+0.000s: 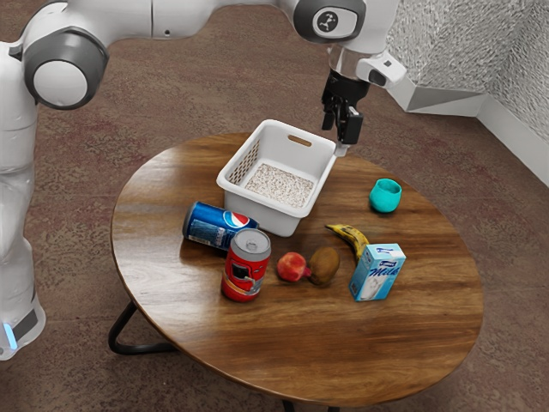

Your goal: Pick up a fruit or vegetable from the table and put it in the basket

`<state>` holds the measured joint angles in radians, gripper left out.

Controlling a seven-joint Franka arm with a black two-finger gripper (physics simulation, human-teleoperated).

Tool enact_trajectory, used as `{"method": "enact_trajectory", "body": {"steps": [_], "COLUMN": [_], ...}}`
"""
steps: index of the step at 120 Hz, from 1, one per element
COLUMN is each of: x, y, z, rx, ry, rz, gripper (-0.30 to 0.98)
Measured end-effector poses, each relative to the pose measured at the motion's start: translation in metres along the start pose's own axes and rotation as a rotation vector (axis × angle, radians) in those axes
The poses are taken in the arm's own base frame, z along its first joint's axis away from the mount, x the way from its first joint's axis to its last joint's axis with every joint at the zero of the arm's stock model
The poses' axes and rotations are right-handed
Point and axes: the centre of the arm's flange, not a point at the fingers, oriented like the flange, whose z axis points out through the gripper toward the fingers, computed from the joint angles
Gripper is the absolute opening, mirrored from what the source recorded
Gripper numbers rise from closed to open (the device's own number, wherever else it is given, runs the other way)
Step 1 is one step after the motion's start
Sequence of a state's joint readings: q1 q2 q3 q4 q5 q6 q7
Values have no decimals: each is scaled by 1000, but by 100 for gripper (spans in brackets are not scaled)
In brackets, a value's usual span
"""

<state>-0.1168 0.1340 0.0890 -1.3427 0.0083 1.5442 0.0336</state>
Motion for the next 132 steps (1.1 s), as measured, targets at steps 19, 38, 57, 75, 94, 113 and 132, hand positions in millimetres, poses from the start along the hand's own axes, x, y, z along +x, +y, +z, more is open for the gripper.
{"method": "enact_trajectory", "body": {"steps": [19, 38, 57, 75, 94, 113, 132], "x": [0, 0, -3, -12, -26, -63, -51], "y": [0, 0, -10, 52, 102, 109, 128], "z": [1, 2, -1, -11, 8, 33, 35], "rx": [0, -1, -1, -16, 5, 28, 37], "ry": [-2, -4, -12, -16, -84, -108, -67], "rz": [-5, -12, -62, 13, 100, 132, 185], "gripper": [69, 69, 69, 69, 69, 69, 69]}}
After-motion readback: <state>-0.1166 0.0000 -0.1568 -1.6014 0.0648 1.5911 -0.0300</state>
